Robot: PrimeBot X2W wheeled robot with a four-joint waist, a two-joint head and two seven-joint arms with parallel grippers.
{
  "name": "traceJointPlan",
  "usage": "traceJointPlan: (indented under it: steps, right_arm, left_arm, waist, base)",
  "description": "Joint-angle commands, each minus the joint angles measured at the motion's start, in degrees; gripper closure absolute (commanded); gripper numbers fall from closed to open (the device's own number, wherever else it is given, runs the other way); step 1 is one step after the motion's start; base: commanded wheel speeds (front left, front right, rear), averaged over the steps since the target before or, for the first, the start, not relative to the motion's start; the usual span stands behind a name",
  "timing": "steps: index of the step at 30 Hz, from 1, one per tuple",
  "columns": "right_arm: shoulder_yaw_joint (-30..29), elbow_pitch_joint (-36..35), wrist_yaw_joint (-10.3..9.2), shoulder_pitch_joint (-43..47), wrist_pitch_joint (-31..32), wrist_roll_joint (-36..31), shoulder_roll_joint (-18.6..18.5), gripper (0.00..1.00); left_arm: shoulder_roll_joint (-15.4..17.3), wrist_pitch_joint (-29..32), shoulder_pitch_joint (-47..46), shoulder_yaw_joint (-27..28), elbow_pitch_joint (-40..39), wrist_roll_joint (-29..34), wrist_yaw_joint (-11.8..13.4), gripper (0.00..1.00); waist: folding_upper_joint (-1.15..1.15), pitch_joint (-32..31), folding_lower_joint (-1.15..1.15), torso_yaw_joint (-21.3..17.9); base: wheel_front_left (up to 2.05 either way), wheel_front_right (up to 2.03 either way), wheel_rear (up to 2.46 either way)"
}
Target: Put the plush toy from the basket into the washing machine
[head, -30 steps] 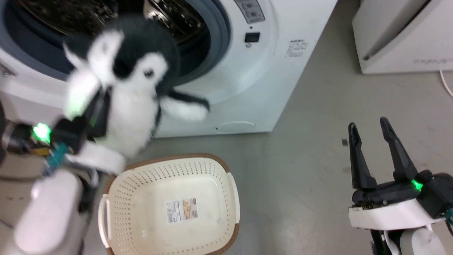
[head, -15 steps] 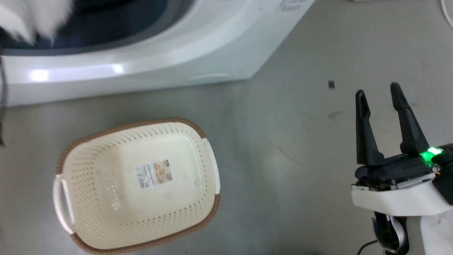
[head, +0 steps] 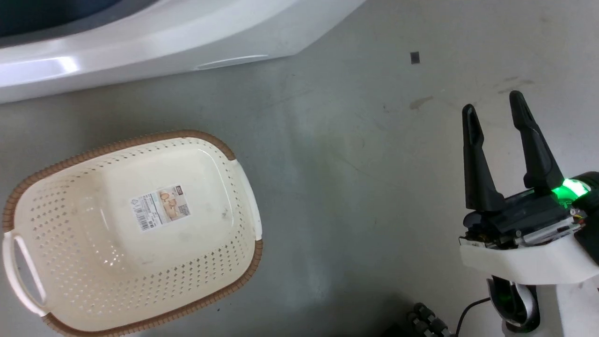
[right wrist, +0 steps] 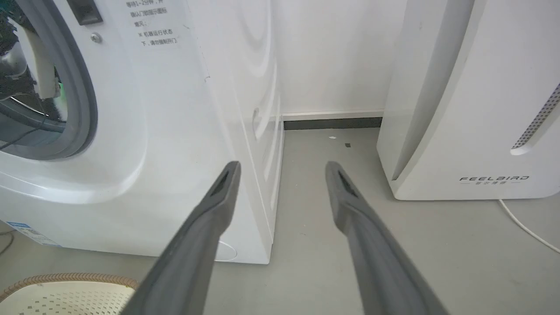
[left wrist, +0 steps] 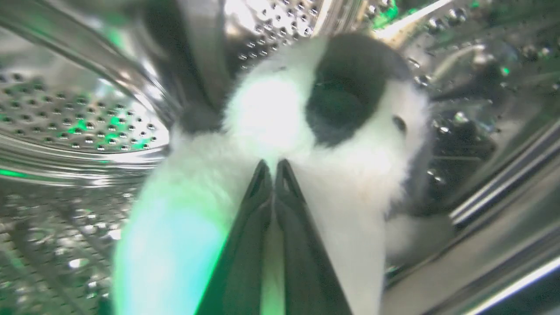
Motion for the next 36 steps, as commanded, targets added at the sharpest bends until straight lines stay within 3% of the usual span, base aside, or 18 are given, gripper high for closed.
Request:
traceJointPlan:
  steps: [1, 9, 15, 16, 17, 21, 25, 28, 36]
  right_arm:
    - [0.2, -0.4, -0.05, -1.2, -0.2, 0.4, 0.1, 0.00]
    - [0.4, -0.1, -0.05, -1.3, -0.2, 0.3, 0.1, 0.00]
    - [0.2, 0.5, -0.05, -1.4, -0.2, 0.0, 0.1, 0.00]
    - [0.1, 0.7, -0.05, -1.3, -0.2, 0.7, 0.1, 0.00]
    - [-0.2, 1.0, -0.05, -1.3, -0.2, 1.6, 0.1, 0.00]
    - [-0.7, 2.2, -0.05, -1.0, -0.2, 2.2, 0.1, 0.00]
    - [-2.2, 3.9, -0.05, -0.5, -0.2, 6.2, 0.1, 0.00]
    - [-2.9, 5.0, -0.05, -0.2, -0.2, 5.2, 0.1, 0.00]
    - [-4.3, 7.5, -0.05, 2.9, -0.3, 1.0, 0.1, 0.00]
  left_arm:
    - [0.9, 0.9, -0.8, -2.5, 1.2, -1.8, -0.2, 1.00]
    - [5.0, 1.9, -2.2, -21.3, 1.9, -11.5, -0.2, 1.00]
    - [6.0, -3.2, -2.7, -28.0, 3.8, -17.2, -0.2, 1.00]
    - [5.9, -4.5, -2.9, -28.2, 4.6, -17.5, -0.2, 0.75]
    - [5.5, -5.8, -2.8, -28.0, 5.8, -18.0, -0.2, 0.00]
    - [2.6, -11.5, 0.0, -27.1, 10.0, -20.1, 0.0, 0.00]
    - [0.3, -16.3, 5.0, -26.0, 11.8, -21.6, 1.9, 0.00]
    - [-0.9, -17.3, 9.8, -24.9, 10.6, -22.4, 3.6, 0.00]
    - [-3.1, -17.5, 26.8, -13.4, -7.0, -24.2, 11.5, 0.00]
  waist:
    - [0.00, 0.7, -0.01, -0.4]
    - [0.00, 0.9, -0.01, 0.0]
    - [0.00, -0.8, -0.01, 0.8]
    - [0.00, -1.3, -0.01, 1.1]
    - [0.00, -1.9, -0.01, 1.3]
    - [0.00, -5.7, -0.01, 2.4]
    - [0.00, -10.8, -0.01, 3.8]
    - [0.00, -15.0, -0.01, 5.5]
    - [0.00, -25.7, -0.01, 11.3]
  base:
    - [0.00, 0.00, 0.00]
    - [0.00, 0.00, 0.00]
    - [0.00, 0.00, 0.00]
    - [0.00, 0.00, 0.00]
    - [0.00, 0.00, 0.00]
    - [0.00, 0.00, 0.00]
    - [0.00, 0.00, 0.00]
    - [0.00, 0.00, 0.00]
    - [0.00, 0.00, 0.00]
